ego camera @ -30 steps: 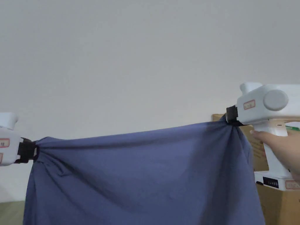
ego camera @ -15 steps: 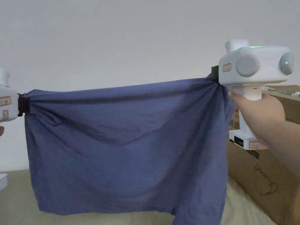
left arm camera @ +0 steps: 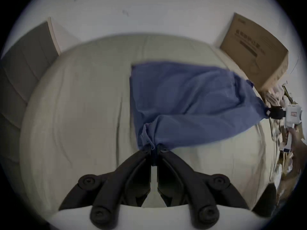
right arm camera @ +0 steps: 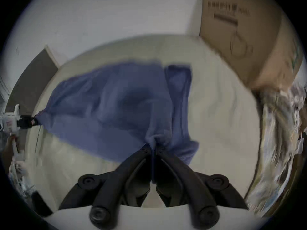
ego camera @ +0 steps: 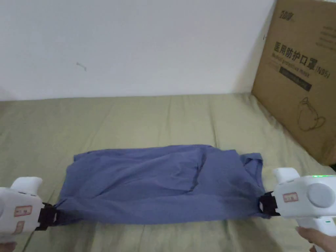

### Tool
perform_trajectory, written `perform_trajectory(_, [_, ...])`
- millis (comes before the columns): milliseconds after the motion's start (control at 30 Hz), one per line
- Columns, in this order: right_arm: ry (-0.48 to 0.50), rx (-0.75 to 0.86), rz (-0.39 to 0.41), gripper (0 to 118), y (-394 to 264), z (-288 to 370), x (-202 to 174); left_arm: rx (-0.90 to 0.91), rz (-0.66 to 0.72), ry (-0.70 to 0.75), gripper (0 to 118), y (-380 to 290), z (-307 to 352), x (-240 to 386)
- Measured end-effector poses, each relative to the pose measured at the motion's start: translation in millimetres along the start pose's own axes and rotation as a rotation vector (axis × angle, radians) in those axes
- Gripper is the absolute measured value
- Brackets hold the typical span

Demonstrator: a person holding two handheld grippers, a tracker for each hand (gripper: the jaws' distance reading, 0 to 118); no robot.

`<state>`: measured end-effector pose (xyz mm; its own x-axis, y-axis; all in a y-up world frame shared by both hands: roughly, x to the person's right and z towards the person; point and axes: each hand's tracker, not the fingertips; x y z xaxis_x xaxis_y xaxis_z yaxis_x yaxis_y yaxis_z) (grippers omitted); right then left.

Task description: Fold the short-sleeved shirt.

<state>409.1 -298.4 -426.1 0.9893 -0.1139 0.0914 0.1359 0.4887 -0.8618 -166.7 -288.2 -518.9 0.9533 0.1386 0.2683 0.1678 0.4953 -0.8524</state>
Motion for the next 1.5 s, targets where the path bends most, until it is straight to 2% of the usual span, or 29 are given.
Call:
perform_trajectory(67, [0.040,-0.042,-0.016,5,-47.2,24.5,0.2,-0.017,0.012,-0.022,5,-33.6,18.0,-4.0])
perform_trajectory(133, [0.037,-0.076,0.003,5,-80.3,45.5,3.6,-0.036,-0.012,-0.020,5,-58.0,38.7,-6.2])
perform_trajectory(200, [0.084,-0.102,0.009,5,-109.5,69.9,-1.3,-0.093,-0.060,-0.047,5,-81.7,54.4,-3.8])
perform_trajectory(300, [0.075,-0.113,0.009,5,-138.6,98.6,-8.8,-0.138,-0.111,-0.050,5,-113.0,77.8,3.0])
perform_trajectory(400, [0.092,-0.172,-0.004,5,-157.1,112.7,-8.5,-0.172,-0.123,-0.054,5,-135.9,94.6,6.0])
perform_trajectory(533, [0.082,-0.200,-0.012,5,-168.5,114.9,-8.8,-0.275,-0.025,-0.134,5,-152.4,97.3,1.7])
perform_trajectory(667, [0.099,-0.237,-0.055,5,-166.3,110.6,-10.2,-0.233,-0.076,-0.097,5,-155.8,102.5,11.7])
perform_trajectory(700, [0.094,-0.228,-0.055,10,-166.8,111.6,-8.8,-0.222,-0.071,-0.093,6,-155.2,103.6,12.3])
perform_trajectory(733, [0.082,-0.208,-0.051,29,-166.4,113.5,-11.1,-0.207,-0.040,-0.105,15,-155.0,105.3,11.7])
perform_trajectory(767, [0.074,-0.189,-0.048,79,-166.1,115.5,-13.0,-0.189,-0.012,-0.127,52,-155.8,107.5,12.1])
perform_trajectory(800, [0.070,-0.183,-0.058,100,-165.4,117.9,-14.5,-0.191,0.003,-0.140,89,-156.8,110.0,16.0])
perform_trajectory(833, [0.081,-0.178,-0.087,100,-165.0,119.0,-14.0,-0.207,0.009,-0.178,89,-157.2,110.0,20.3])
perform_trajectory(867, [0.109,-0.164,-0.125,106,-164.5,122.8,-16.7,-0.222,-0.011,-0.195,99,-158.3,110.0,26.2])
perform_trajectory(900, [0.135,-0.112,-0.143,110,-162.1,131.3,-19.6,-0.213,-0.034,-0.193,115,-159.3,112.2,32.3])
perform_trajectory(933, [0.147,-0.076,-0.153,110,-156.7,138.9,-23.7,-0.143,-0.073,-0.194,117,-156.7,118.6,37.9])
perform_trajectory(967, [0.150,-0.050,-0.152,110,-151.5,146.5,-25.2,-0.133,-0.105,-0.161,112,-152.7,121.3,43.5])
perform_trajectory(1000, [0.149,-0.019,-0.147,110,-145.0,153.9,-29.1,-0.115,-0.118,-0.148,112,-148.7,124.4,47.9])
perform_trajectory(1133, [0.107,0.085,-0.082,110,-109.1,175.5,-41.3,-0.003,-0.032,-0.191,113,-118.5,140.1,57.9])
perform_trajectory(1167, [0.107,0.091,-0.078,110,-99.9,177.3,-43.6,0.021,-0.028,-0.190,110,-107.7,143.7,60.7])
perform_trajectory(1200, [0.105,0.117,-0.076,107,-90.1,179.3,-45.4,0.034,-0.030,-0.181,101,-96.1,147.6,62.2])
perform_trajectory(1233, [0.132,0.153,-0.083,95,-80.5,179.7,-44.7,0.060,-0.044,-0.169,79,-83.2,151.1,64.4])
perform_trajectory(1267, [0.172,0.180,-0.096,48,-70.7,179.6,-44.4,0.078,-0.062,-0.152,30,-70.3,151.5,66.7])
perform_trajectory(1300, [0.177,0.199,-0.112,4,-59.4,176.2,-44.7,0.081,-0.086,-0.113,0,-56.8,148.3,68.3])
perform_trajectory(1367, [0.136,0.191,-0.102,0,-37.8,164.3,-45.6,0.094,-0.108,-0.070,0,-27.6,135.5,67.6])
perform_trajectory(1433, [0.173,0.188,-0.123,0,-15.7,152.5,-41.5,0.068,-0.103,-0.084,0,10.2,114.1,55.4])
perform_trajectory(1500, [0.159,0.185,-0.127,0,2.1,139.5,-41.8,0.076,-0.077,-0.010,0,49.2,84.6,42.3])
